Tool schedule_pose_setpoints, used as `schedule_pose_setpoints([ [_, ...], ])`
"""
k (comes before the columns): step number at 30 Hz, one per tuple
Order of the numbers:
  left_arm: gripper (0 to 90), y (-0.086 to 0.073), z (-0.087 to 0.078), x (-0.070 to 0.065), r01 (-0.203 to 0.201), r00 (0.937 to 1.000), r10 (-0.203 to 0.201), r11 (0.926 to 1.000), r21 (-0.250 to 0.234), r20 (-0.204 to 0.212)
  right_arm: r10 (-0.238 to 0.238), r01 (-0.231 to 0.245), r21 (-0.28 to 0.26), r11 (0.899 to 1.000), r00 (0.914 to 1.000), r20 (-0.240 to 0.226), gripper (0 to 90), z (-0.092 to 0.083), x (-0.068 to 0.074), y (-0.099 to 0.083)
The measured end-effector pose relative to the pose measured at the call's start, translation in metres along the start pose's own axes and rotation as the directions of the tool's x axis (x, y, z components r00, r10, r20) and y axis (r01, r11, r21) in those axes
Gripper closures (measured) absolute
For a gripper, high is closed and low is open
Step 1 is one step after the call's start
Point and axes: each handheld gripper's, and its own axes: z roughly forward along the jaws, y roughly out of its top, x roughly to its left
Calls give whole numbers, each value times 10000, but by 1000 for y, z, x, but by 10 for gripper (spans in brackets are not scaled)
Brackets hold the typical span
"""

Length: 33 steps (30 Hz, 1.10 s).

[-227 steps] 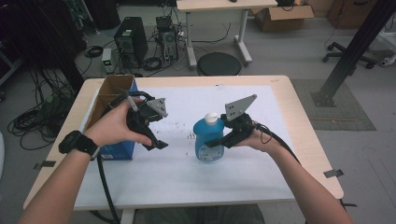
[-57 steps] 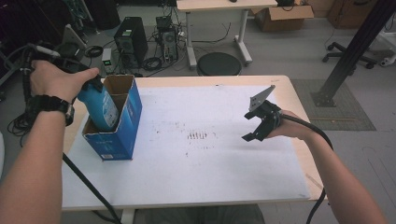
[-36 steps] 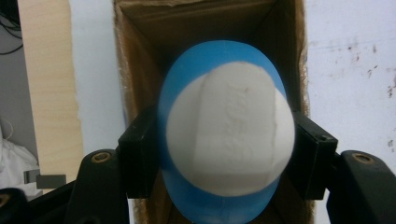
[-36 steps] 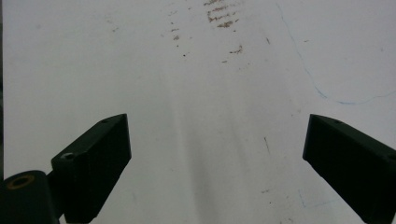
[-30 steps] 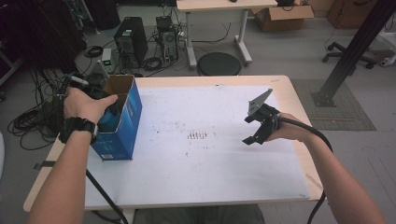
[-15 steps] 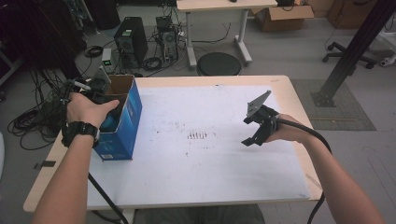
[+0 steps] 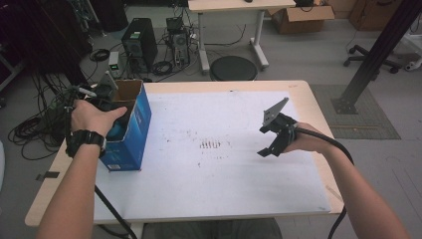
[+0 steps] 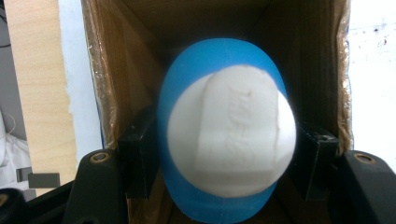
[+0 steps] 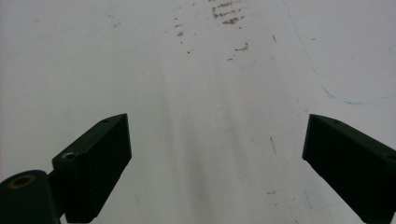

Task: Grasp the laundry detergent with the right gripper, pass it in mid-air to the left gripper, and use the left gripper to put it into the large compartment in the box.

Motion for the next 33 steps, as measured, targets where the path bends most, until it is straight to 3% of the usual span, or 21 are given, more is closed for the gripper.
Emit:
schedule_pose_setpoints([
  [12,325,-2,-9,0,-38,9999,39,10000,-79,134,-57,57,-42,10000,10000,43,78,-3,1,2],
  [20,291,1,-42,-3,-411,9988,399,9983,-425,-281,-74,75,-61,10000,9999,79,79,-9,3,2],
  [23,291,2,-57,-10,-725,9973,715,9950,-689,-159,-101,102,-50,9999,9999,103,79,-12,4,2],
  [28,267,5,-76,-37,-1504,9884,1519,9815,-1187,38,-60,59,53,10000,9999,154,80,-14,2,0],
  [33,229,10,-76,-69,-2442,9682,2493,9602,-1356,216,5,-8,156,9999,9999,168,80,-16,1,-1],
])
